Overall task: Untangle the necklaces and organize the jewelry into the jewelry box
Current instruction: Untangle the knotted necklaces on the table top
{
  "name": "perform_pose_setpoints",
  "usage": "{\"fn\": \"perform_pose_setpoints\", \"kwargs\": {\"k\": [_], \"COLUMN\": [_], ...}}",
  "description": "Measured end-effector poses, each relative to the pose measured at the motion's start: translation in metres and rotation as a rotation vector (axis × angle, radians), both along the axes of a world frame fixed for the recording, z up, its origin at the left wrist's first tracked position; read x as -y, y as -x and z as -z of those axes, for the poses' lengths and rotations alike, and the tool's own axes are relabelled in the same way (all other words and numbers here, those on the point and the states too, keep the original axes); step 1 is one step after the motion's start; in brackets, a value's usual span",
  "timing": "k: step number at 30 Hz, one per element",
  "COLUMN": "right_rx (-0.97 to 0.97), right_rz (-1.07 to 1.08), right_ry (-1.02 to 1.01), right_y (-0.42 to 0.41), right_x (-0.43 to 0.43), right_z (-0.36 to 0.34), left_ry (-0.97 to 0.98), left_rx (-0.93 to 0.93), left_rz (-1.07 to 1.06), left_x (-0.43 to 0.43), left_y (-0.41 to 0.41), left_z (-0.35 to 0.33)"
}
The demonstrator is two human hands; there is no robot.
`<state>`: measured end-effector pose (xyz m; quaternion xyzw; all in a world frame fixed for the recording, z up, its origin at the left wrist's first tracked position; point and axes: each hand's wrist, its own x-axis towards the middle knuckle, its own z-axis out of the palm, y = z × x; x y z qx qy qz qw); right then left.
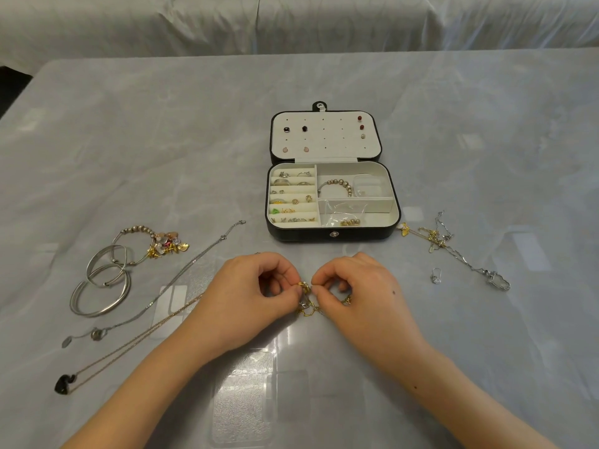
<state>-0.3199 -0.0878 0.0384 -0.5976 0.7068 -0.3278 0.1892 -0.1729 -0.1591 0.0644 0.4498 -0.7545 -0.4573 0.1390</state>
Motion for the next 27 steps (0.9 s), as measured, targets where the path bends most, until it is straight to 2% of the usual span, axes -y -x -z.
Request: {"fn": "perform_pose_setpoints", "kwargs": {"k": [10, 21, 27], "right_rx": [0.039, -0.052, -0.044], "right_rz": [-0.035, 0.013, 0.046], "right_ry": [0.01, 0.106, 0.062], "right_y": [-0.0032, -0.0059, -0.0043], "right_x": [-0.0009, 0.0017, 0.0013], "right_z": [-0.0027, -0.0001, 0.0024], "left_ry": [-0.005, 0.033, 0.027], "left_rx": [-0.013, -0.03, -0.063], "left_rz": [0.025, -0.022, -0.034], "left_x": [-0.0012, -0.0045, -0.0048], "left_y": [-0.0014, -0.0012, -0.0023], "left_z": [0.0001, 0.0012, 0.0023]}}
